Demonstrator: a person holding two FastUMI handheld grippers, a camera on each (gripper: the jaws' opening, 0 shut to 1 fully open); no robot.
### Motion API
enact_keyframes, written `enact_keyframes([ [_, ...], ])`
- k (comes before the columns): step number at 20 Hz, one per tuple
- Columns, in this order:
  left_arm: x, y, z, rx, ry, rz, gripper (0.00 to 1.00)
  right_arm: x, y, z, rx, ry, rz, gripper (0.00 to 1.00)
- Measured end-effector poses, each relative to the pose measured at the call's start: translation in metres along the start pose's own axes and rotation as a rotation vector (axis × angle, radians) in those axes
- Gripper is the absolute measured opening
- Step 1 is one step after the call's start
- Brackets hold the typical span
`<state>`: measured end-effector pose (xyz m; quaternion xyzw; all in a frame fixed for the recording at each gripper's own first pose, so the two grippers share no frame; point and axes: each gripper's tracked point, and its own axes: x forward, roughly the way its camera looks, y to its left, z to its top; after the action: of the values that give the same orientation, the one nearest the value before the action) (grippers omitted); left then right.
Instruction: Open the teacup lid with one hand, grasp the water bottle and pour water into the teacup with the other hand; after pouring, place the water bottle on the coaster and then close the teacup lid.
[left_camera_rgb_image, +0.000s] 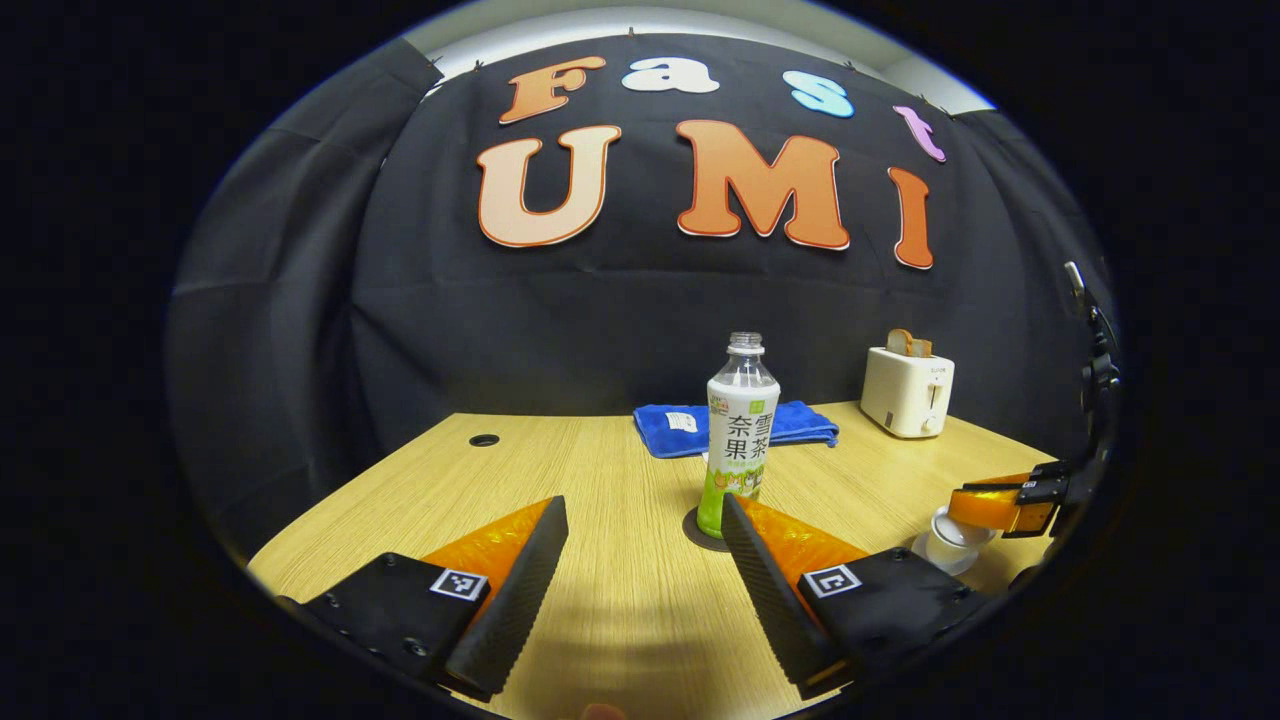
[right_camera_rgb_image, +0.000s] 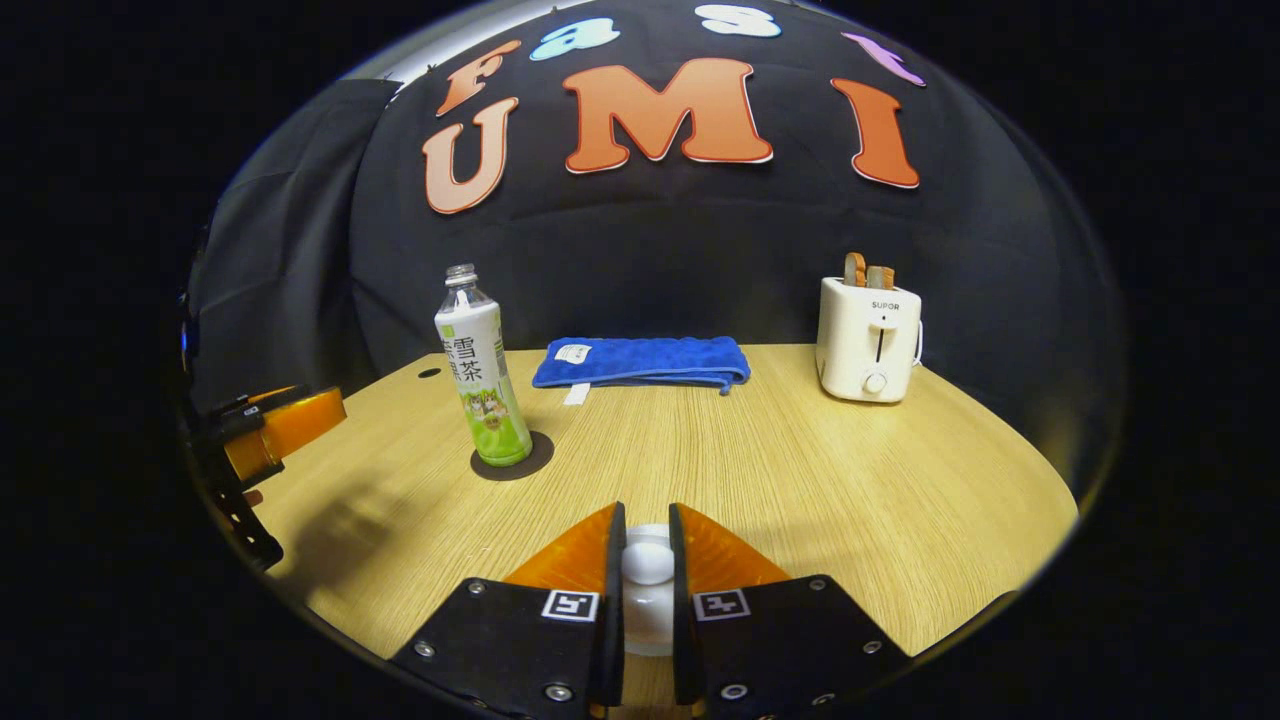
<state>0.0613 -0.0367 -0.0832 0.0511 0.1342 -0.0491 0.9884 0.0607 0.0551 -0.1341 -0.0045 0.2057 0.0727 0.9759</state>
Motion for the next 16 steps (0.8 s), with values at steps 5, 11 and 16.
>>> enact_keyframes([
  [5,-0.003,0.003,0.001,0.0,-0.006,0.005,0.99,-0.004,-0.003,0.004,0.002,-0.007,-0.01,0.27],
  [11,-0.01,0.005,0.008,-0.003,-0.023,0.007,0.99,-0.035,-0.014,0.035,-0.036,-0.097,-0.057,0.48],
  [16,-0.014,0.007,0.014,-0.004,-0.041,0.008,0.95,-0.055,-0.018,0.047,-0.042,-0.143,-0.069,0.7],
])
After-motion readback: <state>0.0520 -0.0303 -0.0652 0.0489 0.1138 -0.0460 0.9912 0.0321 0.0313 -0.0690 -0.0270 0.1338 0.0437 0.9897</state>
